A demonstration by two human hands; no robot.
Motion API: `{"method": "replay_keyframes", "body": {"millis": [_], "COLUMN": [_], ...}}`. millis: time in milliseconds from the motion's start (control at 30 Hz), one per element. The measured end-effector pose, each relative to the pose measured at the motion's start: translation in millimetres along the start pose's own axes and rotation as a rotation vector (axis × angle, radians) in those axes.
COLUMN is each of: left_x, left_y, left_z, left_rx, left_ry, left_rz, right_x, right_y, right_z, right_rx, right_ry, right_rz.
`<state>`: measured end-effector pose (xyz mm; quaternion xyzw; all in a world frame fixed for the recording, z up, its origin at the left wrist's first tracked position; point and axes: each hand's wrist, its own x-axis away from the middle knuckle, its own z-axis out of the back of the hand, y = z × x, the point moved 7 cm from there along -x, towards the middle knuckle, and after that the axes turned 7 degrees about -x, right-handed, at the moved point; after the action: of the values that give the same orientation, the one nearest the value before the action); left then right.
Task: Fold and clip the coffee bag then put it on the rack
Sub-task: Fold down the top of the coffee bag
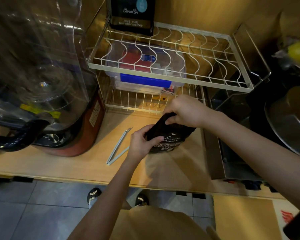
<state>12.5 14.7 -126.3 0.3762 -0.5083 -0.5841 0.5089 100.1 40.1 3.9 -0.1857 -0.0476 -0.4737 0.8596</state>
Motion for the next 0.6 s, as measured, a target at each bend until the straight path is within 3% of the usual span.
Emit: {"method": "replay_keyframes", "body": {"millis": [233, 400, 600], "left_x": [-5, -9, -16], "left_y": [-1, 3, 0], "left_z": [3, 7, 11], "left_rx": [0.038, 0.171, 0.184], "left_ry": [-0.032, 0.002, 0.0], "left_rz": [0.046, 0.085, 0.142], "right_x": [0, 4, 13], "right_y": [5, 24, 42], "right_z": [-5, -6, -6], "right_rx": [-0.047, -0.279, -0.232], "right_ry": [0.055, -0.008, 0.092], "right_rz": [-0.013, -0.108, -0.115]}}
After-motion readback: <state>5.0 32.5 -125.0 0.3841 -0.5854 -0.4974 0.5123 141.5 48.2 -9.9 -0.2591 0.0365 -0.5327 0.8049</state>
